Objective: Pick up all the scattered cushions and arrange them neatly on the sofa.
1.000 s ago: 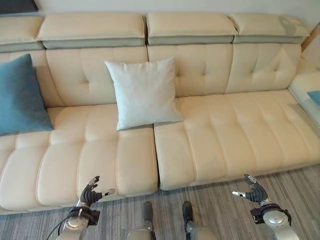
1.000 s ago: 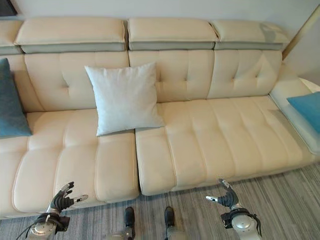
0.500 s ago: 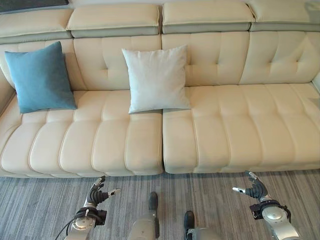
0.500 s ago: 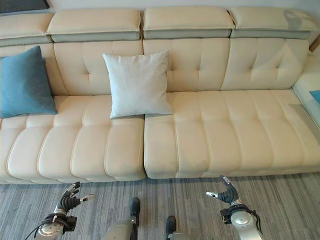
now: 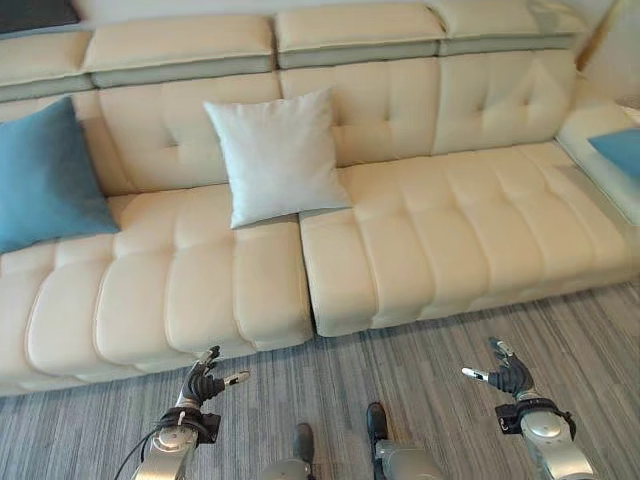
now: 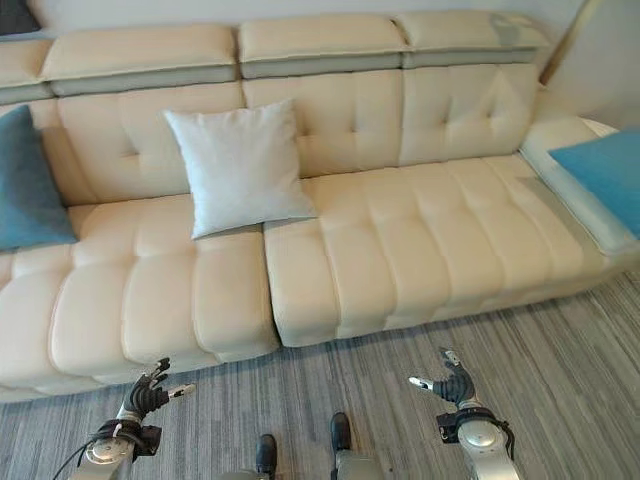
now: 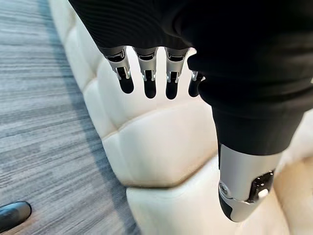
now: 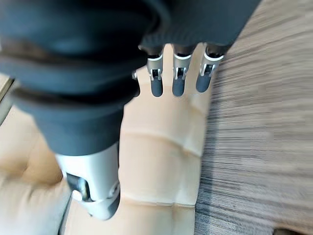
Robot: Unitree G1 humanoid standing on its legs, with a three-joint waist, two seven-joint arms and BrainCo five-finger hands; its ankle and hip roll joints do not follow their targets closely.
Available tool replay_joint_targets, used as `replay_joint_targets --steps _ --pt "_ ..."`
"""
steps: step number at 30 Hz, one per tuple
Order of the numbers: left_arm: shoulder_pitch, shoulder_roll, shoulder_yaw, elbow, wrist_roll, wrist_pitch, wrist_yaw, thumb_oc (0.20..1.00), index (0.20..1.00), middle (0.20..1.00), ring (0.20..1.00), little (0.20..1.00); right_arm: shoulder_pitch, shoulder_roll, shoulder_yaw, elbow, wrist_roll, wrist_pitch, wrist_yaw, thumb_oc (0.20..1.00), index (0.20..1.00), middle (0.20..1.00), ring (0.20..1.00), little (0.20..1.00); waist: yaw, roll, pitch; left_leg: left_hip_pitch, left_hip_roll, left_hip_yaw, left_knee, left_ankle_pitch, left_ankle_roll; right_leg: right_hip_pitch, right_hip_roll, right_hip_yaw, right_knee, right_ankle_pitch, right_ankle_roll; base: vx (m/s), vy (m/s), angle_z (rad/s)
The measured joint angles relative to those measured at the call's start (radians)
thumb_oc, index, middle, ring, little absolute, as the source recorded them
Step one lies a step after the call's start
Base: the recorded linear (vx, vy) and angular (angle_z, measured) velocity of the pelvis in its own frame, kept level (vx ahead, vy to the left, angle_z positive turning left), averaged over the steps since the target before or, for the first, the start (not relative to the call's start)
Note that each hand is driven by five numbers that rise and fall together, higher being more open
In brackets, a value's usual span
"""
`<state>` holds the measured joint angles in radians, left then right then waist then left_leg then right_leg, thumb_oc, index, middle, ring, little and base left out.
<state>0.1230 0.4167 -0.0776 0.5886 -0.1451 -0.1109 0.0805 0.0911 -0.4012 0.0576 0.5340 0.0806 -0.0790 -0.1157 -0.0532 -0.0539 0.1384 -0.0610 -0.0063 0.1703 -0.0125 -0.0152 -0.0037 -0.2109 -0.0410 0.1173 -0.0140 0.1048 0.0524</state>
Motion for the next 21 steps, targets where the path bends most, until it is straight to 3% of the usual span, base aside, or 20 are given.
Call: replay_joint_targets --steps 2,3,4,5,6,7,8,9,10,11,12,14,15,16,18,19,21 --pt "-0.002 0.008 0.001 -0.007 0.000 0.002 -0.002 1.000 1.000 1.000 1.000 1.000 -0.004 0.009 0.008 -0.005 0.001 0.000 0.000 1.000 1.000 1.000 1.000 1.000 -0.025 -0.014 -0.003 0.003 0.001 0.093 0.003 0.004 0.010 -0.028 0.001 0.037 -0.010 -0.001 0.005 0.01 -0.010 -1.40" --pt "0.011 0.015 0.003 -0.025 0.000 0.002 -0.002 1.000 1.000 1.000 1.000 1.000 -0.015 0.015 0.011 -0.006 0.001 0.000 0.003 1.000 1.000 1.000 1.000 1.000 -0.004 -0.017 -0.002 0.013 0.019 0.163 0.002 0.000 0.020 -0.044 0.004 0.036 -0.004 -0.008 0.018 -0.01 -0.105 -1.77" --pt "0.014 0.019 0.004 -0.029 0.000 0.003 -0.002 1.000 1.000 1.000 1.000 1.000 -0.020 0.021 0.011 -0.007 0.001 0.001 0.003 1.000 1.000 1.000 1.000 1.000 -0.013 -0.016 -0.001 0.020 0.041 0.238 0.005 -0.004 0.021 -0.066 0.001 -0.032 0.015 -0.017 0.016 0.01 -0.148 -2.22" --pt "0.023 0.022 0.011 -0.038 0.000 0.002 -0.002 1.000 1.000 1.000 1.000 1.000 -0.030 0.024 0.023 -0.011 0.001 0.001 0.004 1.000 1.000 1.000 1.000 1.000 0.004 -0.012 -0.002 0.032 0.069 0.311 0.003 -0.007 0.017 -0.099 0.004 -0.176 0.071 -0.045 -0.012 0.09 -0.151 -1.86" --pt "0.015 0.027 0.010 -0.040 0.000 0.001 -0.002 1.000 1.000 1.000 1.000 1.000 -0.031 0.021 0.030 -0.016 0.000 0.000 0.004 1.000 1.000 1.000 1.000 1.000 0.006 -0.012 -0.002 0.037 0.090 0.347 0.011 -0.015 0.008 -0.117 -0.007 -0.278 0.115 -0.073 -0.022 0.10 -0.100 -1.63" --pt "0.014 0.029 0.009 -0.041 0.000 0.001 -0.002 1.000 1.000 1.000 1.000 1.000 -0.034 0.022 0.031 -0.012 0.000 0.000 0.003 1.000 1.000 1.000 1.000 1.000 0.009 -0.011 -0.002 0.040 0.095 0.368 0.013 -0.020 0.008 -0.116 -0.023 -0.336 0.142 -0.093 -0.029 0.12 -0.117 -1.34" --pt "0.018 0.028 0.016 -0.049 -0.001 0.002 -0.003 1.000 1.000 1.000 1.000 1.000 -0.040 0.022 0.034 -0.007 0.000 0.001 0.003 1.000 1.000 1.000 1.000 1.000 0.010 -0.021 -0.007 0.064 0.115 0.432 0.014 -0.030 -0.015 -0.105 -0.056 -0.445 0.179 -0.128 -0.042 0.18 -0.189 -1.44" --pt "0.028 0.034 0.010 -0.049 -0.001 0.003 -0.003 1.000 1.000 1.000 1.000 1.000 -0.033 0.025 0.049 -0.010 0.000 0.000 0.000 1.000 1.000 1.000 1.000 1.000 0.033 -0.025 -0.011 0.078 0.128 0.444 0.048 -0.047 -0.023 -0.068 -0.091 -0.539 0.174 -0.146 -0.061 0.27 -0.243 -1.96" --pt "0.036 0.033 0.008 -0.049 0.000 0.005 -0.004 1.000 1.000 1.000 1.000 1.000 -0.029 0.025 0.055 -0.015 -0.001 0.001 0.003 1.000 1.000 1.000 1.000 1.000 0.043 -0.039 -0.021 0.110 0.140 0.442 0.062 -0.070 -0.050 -0.057 -0.081 -0.568 0.166 -0.091 -0.081 0.24 -0.183 -1.71" --pt "0.042 0.031 0.006 -0.043 0.000 0.011 -0.009 1.000 1.000 1.000 1.000 1.000 -0.030 0.025 0.056 -0.024 -0.001 0.000 0.004 1.000 1.000 1.000 1.000 1.000 0.040 -0.032 -0.023 0.121 0.146 0.426 0.069 -0.074 -0.056 -0.048 -0.069 -0.554 0.165 -0.071 -0.092 0.26 -0.280 -1.27" --pt "0.034 0.012 -0.008 -0.033 0.002 0.017 -0.024 1.000 1.000 1.000 1.000 1.000 -0.006 0.007 0.049 -0.052 -0.001 -0.001 0.006 1.000 1.000 1.000 1.000 1.000 0.021 -0.005 -0.032 0.118 0.168 0.356 0.083 -0.075 -0.058 -0.033 -0.039 -0.540 0.156 -0.076 -0.099 0.18 -0.237 -0.62" --pt "0.011 -0.014 -0.011 -0.035 0.008 0.014 -0.034 1.000 1.000 1.000 1.000 1.000 0.012 -0.027 0.048 -0.046 0.000 0.002 0.010 1.000 1.000 1.000 1.000 1.000 -0.001 0.027 -0.039 0.109 0.200 0.308 0.137 -0.072 -0.074 -0.024 -0.013 -0.519 0.155 -0.087 -0.106 0.21 -0.334 -0.41" --pt "0.002 -0.017 -0.011 -0.034 0.009 0.014 -0.040 1.000 1.000 1.000 1.000 1.000 0.021 -0.032 0.047 -0.045 0.000 0.004 0.008 1.000 1.000 1.000 1.000 1.000 -0.008 0.027 -0.039 0.101 0.213 0.301 0.169 -0.081 -0.087 -0.017 -0.011 -0.522 0.153 -0.078 -0.125 0.21 -0.355 -0.28" --pt "-0.009 -0.018 -0.017 -0.034 0.009 0.014 -0.041 1.000 1.000 1.000 1.000 1.000 0.029 -0.040 0.047 -0.039 -0.001 0.001 0.010 1.000 1.000 1.000 1.000 1.000 -0.025 0.031 -0.040 0.080 0.235 0.272 0.249 -0.050 -0.107 -0.013 0.014 -0.498 0.164 -0.121 -0.112 0.32 -0.303 -0.27" --pt "-0.013 -0.006 -0.043 -0.040 0.008 0.017 -0.041 1.000 1.000 1.000 1.000 1.000 0.037 -0.037 0.047 -0.030 0.000 0.004 0.010 1.000 1.000 1.000 1.000 1.000 -0.016 0.017 -0.036 0.002 0.283 0.194 0.509 -0.030 -0.078 0.023 0.048 -0.417 0.146 -0.135 -0.150 0.27 -0.156 -0.91" --pt "0.006 -0.011 -0.060 -0.040 0.008 0.020 -0.043 1.000 1.000 1.000 1.000 1.000 0.021 -0.037 0.045 -0.031 0.001 0.004 0.008 1.000 1.000 1.000 1.000 1.000 0.003 0.009 -0.038 -0.093 0.256 0.043 0.661 -0.045 -0.070 0.041 0.061 -0.355 0.132 -0.125 -0.163 0.20 -0.035 -1.29" --pt "0.025 -0.021 -0.059 -0.074 0.008 0.018 -0.044 1.000 1.000 1.000 1.000 1.000 0.015 -0.037 0.041 -0.040 0.002 0.003 0.009 1.000 1.000 1.000 1.000 1.000 0.001 -0.006 -0.031 -0.179 0.166 -0.046 0.643 -0.103 -0.080 0.060 0.061 -0.301 0.099 -0.109 -0.157 0.31 -0.050 -1.00"
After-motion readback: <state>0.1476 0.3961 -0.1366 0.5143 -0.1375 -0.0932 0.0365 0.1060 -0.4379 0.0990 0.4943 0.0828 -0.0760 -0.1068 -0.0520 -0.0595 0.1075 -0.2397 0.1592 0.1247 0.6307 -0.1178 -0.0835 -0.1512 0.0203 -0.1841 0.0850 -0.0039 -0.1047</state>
